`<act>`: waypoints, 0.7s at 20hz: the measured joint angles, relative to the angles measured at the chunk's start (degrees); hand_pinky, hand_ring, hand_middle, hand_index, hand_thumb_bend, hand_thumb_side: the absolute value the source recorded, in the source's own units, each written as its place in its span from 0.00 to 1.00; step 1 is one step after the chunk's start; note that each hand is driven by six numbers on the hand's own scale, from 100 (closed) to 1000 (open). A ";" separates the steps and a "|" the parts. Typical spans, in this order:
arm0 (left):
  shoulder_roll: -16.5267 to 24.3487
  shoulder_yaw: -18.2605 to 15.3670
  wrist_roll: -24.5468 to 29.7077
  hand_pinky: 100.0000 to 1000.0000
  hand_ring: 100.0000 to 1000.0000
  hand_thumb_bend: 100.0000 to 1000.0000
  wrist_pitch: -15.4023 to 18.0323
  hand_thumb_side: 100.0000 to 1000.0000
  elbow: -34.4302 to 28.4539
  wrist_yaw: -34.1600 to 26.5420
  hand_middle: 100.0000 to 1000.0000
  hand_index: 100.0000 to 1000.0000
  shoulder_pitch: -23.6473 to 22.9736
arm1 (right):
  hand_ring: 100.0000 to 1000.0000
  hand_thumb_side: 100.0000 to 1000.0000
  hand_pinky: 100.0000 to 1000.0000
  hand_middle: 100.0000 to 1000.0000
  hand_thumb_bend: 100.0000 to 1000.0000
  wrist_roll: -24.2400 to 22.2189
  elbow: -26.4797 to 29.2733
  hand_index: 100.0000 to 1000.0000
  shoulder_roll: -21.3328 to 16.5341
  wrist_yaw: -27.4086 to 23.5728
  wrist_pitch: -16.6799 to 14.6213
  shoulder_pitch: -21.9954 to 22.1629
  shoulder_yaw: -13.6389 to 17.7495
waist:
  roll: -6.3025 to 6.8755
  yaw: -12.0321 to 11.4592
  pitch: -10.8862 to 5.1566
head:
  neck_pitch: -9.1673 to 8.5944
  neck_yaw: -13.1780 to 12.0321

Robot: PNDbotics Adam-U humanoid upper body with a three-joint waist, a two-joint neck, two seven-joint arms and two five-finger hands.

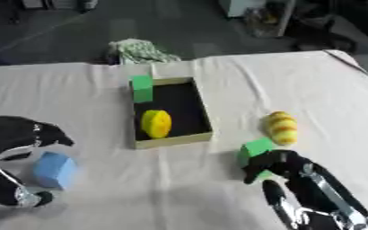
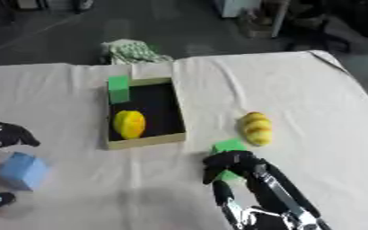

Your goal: Pick up objects on the table and place them in the box.

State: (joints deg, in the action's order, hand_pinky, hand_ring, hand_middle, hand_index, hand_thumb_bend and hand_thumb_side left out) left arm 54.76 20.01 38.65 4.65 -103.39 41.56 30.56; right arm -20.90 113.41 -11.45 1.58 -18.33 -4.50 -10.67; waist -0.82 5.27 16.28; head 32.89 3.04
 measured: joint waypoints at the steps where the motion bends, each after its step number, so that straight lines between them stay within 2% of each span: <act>1: -0.09 -0.16 0.28 0.80 0.77 0.45 -0.28 0.42 0.26 0.20 0.79 0.91 0.14 | 0.54 0.34 0.69 0.51 0.00 0.00 0.00 0.74 0.00 0.00 0.00 0.00 0.00 | 0.00 0.00 0.00 | 0.00 0.00; 8: -1.43 -0.02 2.40 0.80 0.77 0.50 0.14 0.44 3.75 2.97 0.79 0.91 1.33 | 0.54 0.34 0.69 0.50 0.00 -0.02 0.00 0.74 0.00 -0.08 -0.01 0.00 -0.04 | -0.08 0.06 0.00 | 0.00 -0.01; 14: -2.96 0.27 2.28 0.80 0.76 0.45 1.14 0.42 7.07 5.44 0.79 0.91 1.94 | 0.54 0.34 0.69 0.50 0.00 -0.02 0.00 0.74 -0.01 -0.15 -0.01 0.00 -0.19 | -0.27 0.04 0.00 | 0.00 -0.11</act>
State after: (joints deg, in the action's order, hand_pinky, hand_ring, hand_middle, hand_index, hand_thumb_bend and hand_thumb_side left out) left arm 51.79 20.28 40.93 5.79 -96.33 47.00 32.50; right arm -20.93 113.41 -11.46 1.43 -18.34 -4.50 -10.86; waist -1.09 5.31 16.28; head 32.89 2.93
